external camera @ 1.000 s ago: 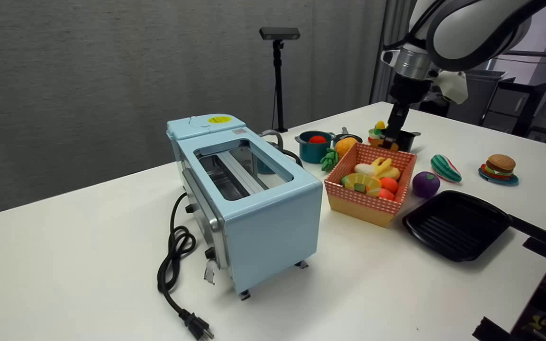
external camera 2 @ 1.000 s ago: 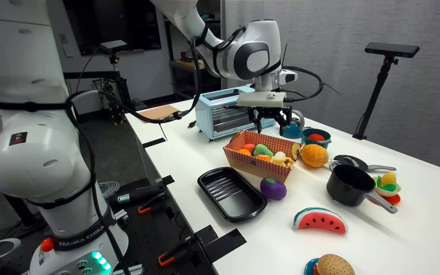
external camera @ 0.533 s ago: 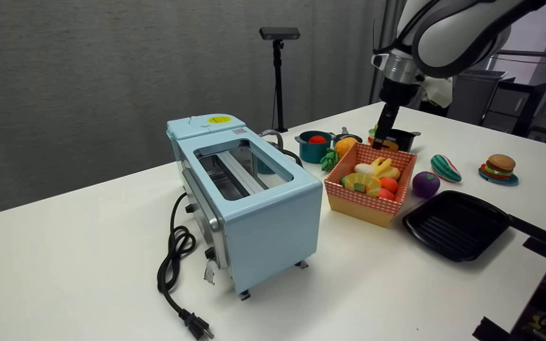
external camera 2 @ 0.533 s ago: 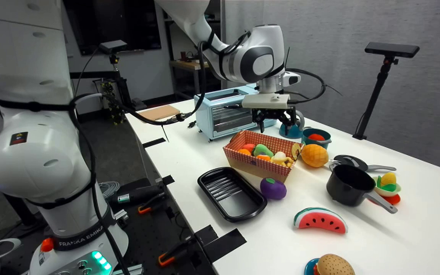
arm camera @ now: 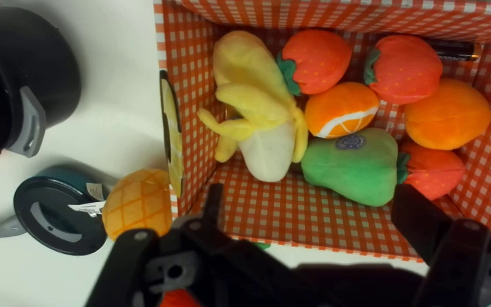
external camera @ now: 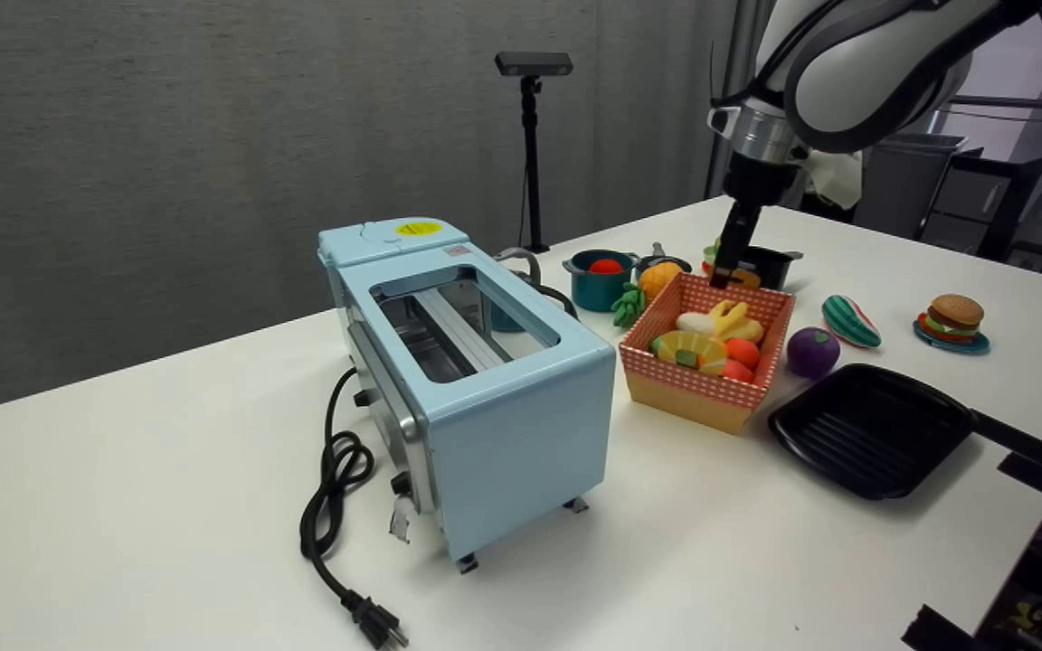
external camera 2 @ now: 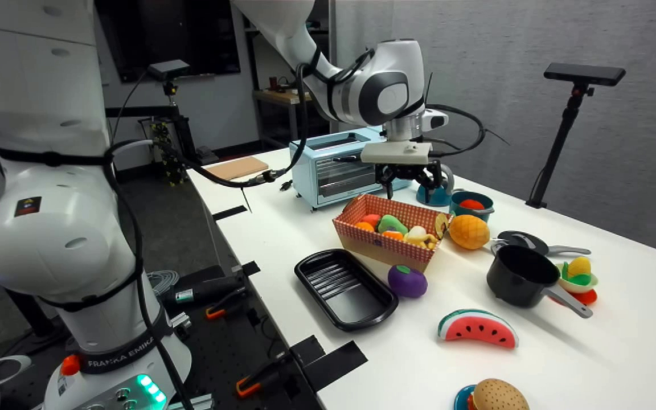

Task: Remove the banana plushie from the box and put it on the table

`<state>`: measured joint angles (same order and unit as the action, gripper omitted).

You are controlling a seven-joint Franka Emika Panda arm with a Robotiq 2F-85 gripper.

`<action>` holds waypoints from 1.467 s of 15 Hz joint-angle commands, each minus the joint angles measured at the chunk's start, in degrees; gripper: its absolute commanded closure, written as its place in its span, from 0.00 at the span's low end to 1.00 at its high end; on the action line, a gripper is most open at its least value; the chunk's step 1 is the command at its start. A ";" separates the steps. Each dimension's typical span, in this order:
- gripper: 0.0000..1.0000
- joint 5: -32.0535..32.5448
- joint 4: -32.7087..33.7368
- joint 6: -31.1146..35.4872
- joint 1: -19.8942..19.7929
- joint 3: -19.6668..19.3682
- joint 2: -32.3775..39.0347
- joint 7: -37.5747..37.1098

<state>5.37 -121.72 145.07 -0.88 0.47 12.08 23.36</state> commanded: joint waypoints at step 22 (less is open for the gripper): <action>0.15 2.49 14.12 -0.05 -0.38 -0.50 17.79 -3.51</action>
<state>5.98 -109.19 145.07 -1.47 -0.32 28.04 22.03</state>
